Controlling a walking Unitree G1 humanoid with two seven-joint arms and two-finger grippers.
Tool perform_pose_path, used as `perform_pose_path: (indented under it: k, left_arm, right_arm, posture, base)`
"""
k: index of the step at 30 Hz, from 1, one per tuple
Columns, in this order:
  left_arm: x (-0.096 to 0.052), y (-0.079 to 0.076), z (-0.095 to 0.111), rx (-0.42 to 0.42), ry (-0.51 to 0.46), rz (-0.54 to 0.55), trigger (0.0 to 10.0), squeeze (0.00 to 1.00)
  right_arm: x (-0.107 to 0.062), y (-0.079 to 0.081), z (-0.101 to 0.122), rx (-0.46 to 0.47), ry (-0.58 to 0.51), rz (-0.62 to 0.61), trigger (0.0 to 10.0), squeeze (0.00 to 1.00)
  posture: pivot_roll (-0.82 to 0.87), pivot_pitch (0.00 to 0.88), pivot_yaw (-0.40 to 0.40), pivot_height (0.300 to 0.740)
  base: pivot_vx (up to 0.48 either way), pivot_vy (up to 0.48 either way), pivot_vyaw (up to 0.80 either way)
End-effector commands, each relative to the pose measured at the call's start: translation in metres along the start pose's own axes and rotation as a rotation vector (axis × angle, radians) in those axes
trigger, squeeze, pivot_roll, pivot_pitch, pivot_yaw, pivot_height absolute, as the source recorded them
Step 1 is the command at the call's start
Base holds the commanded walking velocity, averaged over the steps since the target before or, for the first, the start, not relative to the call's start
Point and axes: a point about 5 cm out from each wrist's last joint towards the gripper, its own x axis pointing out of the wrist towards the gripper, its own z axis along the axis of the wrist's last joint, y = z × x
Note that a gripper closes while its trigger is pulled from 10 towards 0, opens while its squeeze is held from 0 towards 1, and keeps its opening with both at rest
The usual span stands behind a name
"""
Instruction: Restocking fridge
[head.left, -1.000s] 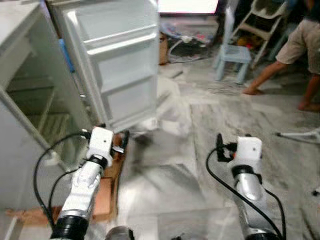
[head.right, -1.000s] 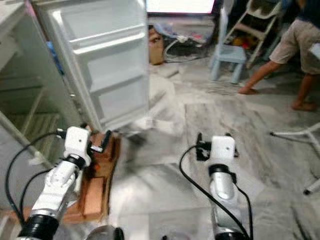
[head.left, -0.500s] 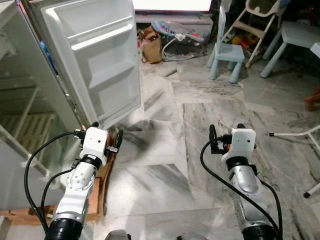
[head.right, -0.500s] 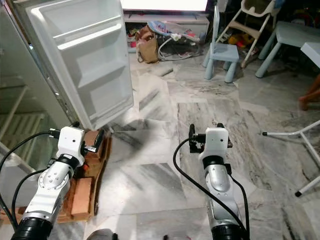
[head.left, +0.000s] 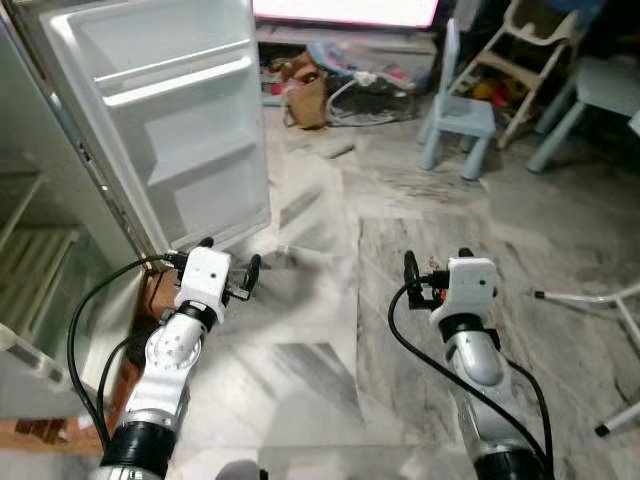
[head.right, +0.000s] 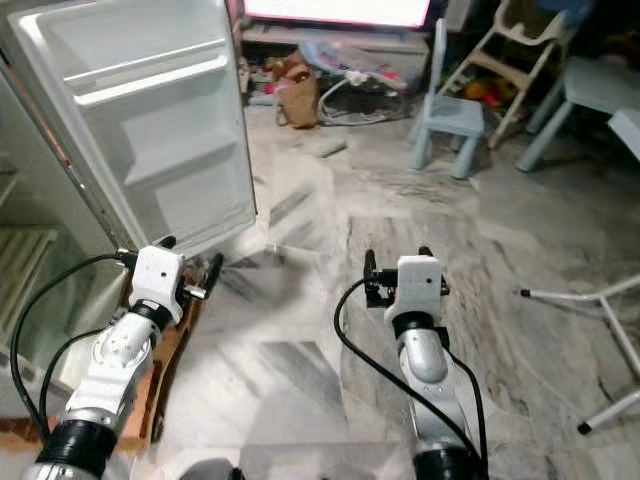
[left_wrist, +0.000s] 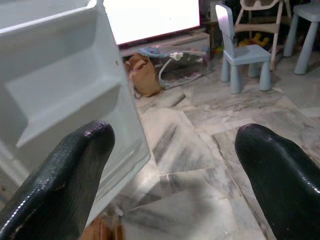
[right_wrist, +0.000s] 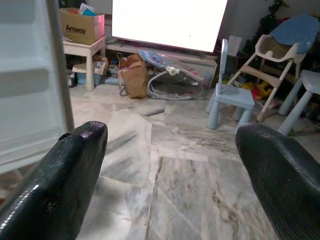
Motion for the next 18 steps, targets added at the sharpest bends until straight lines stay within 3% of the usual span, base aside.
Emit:
perform_pose_path:
  k: [1,8,13,16,18]
  left_arm:
    - [0.002,-0.007,0.000,0.009,0.003,-0.027,10.0,0.00]
    - [0.004,-0.004,0.003,0.007,-0.004,-0.046,10.0,0.00]
    - [0.006,0.000,0.013,0.028,-0.030,-0.069,10.0,0.00]
    - [0.005,-0.001,0.015,0.012,-0.036,-0.096,10.0,0.00]
    - [0.005,-0.004,0.013,0.001,-0.029,-0.105,10.0,0.00]
  right_arm:
    - [-0.001,-0.010,-0.002,-0.003,0.016,-0.027,10.0,0.00]
    - [0.001,-0.010,-0.001,-0.011,0.016,-0.025,10.0,0.00]
    - [0.007,-0.008,0.011,-0.002,-0.029,-0.010,10.0,0.00]
    - [0.008,-0.010,0.010,0.006,-0.001,-0.028,10.0,0.00]
    - [0.008,-0.011,0.008,0.011,0.016,-0.034,10.0,0.00]
  posture:
    - [-0.02,0.042,-0.041,0.740]
    - [-0.03,0.073,-0.031,0.740]
    - [-0.04,0.104,-0.025,0.740]
    - [-0.04,0.104,-0.028,0.740]
    - [-0.04,0.101,-0.034,0.740]
  base:
    - [0.424,0.000,0.77]
    - [0.425,0.000,0.72]
    - [0.426,0.000,0.00]
    - [0.428,0.000,0.00]
    - [0.420,-0.120,-0.80]
